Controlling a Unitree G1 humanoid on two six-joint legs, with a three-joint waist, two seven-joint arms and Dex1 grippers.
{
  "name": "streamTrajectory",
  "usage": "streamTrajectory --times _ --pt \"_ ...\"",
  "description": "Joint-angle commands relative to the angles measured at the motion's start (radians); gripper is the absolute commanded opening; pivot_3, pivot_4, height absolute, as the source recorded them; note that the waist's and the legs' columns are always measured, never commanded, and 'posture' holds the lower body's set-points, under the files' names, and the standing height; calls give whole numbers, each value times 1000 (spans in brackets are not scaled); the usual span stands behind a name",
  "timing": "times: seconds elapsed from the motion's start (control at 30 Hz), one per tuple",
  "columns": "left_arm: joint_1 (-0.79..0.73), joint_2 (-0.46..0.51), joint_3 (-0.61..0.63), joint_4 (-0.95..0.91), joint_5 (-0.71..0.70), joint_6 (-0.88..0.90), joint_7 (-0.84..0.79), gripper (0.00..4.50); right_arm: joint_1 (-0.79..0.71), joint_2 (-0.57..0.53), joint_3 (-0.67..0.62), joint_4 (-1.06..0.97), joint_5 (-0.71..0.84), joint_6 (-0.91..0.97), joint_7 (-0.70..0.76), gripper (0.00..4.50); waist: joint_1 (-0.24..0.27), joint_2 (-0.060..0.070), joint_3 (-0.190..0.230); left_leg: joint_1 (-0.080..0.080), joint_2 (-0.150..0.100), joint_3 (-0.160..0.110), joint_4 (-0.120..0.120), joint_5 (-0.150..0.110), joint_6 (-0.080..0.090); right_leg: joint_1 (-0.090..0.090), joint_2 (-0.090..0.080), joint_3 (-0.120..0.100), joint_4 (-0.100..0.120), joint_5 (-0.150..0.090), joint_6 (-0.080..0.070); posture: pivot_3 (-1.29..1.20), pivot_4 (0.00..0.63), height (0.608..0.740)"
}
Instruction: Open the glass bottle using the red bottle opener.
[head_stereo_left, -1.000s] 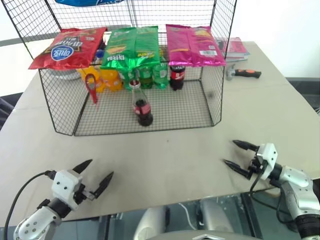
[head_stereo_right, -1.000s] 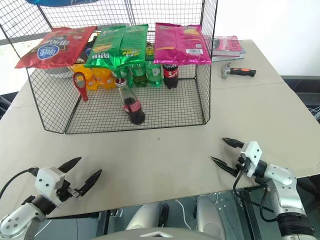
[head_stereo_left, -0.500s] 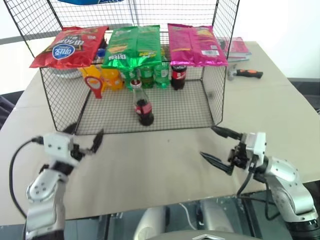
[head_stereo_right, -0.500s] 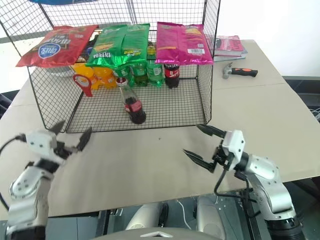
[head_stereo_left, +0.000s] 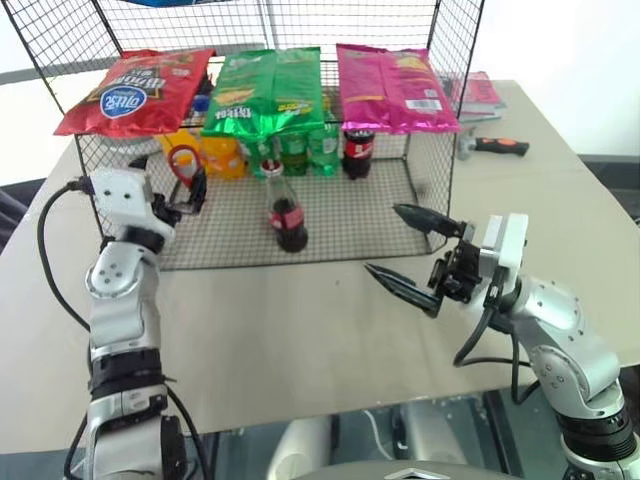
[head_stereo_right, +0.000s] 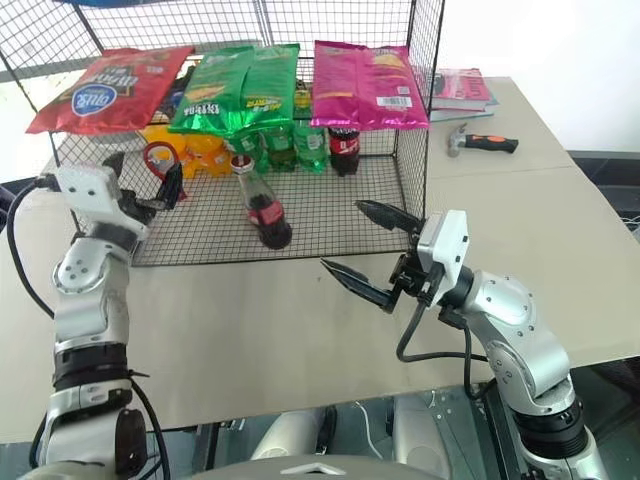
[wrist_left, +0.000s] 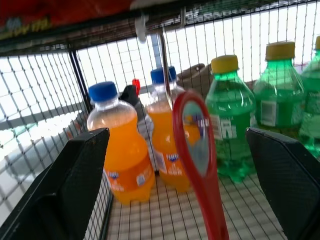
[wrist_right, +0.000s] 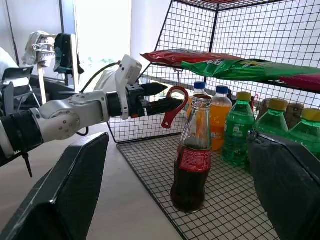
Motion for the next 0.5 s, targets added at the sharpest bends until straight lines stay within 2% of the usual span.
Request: streamTrajectory --times 0.03,0.1,0.17,0.2,0.3,0.4,0.5 --pt "-31 -8 -20 11 -2 -27 -14 4248 -17 11 4 -43 8 -7 -13 4486 0 0 0 0 0 0 0 0 0 0 0 0 0 0 0 0 150 740" --pt "-38 -17 -28 14 -14 -19 -22 3711 -15 13 6 -44 3 -10 -16 4500 0 0 0 0 0 0 0 0 0 0 0 0 1 0 0 0 150 740" --pt "-34 -21 -29 11 -18 -12 -25 2915 -13 16 8 -45 -2 -14 -20 4500 -1 0 0 0 0 -1 0 0 0 0 0 0 1 0 0 0 150 740" --pt "-31 -21 -29 11 -18 -11 -25 2780 -13 17 9 -44 -5 -17 -21 4500 -1 0 0 0 0 -1 0 0 0 0 0 0 1 0 0 0 150 740" --pt "-25 -21 -22 11 -20 -10 -18 1632 -11 20 12 -41 -14 -25 -20 4500 -2 0 0 0 0 -1 0 0 0 0 0 0 1 0 0 0 150 740" --pt "-23 -18 -12 4 -27 -1 -14 150 -11 24 17 -35 -23 -35 -20 4500 -1 0 0 0 0 -1 0 0 0 0 0 0 1 0 0 0 150 740" --pt "-15 -15 -1 -20 -41 16 -9 34 -11 26 18 -30 -27 -42 -16 4500 -1 0 0 0 0 -1 0 0 0 0 0 -1 1 0 0 0 150 740"
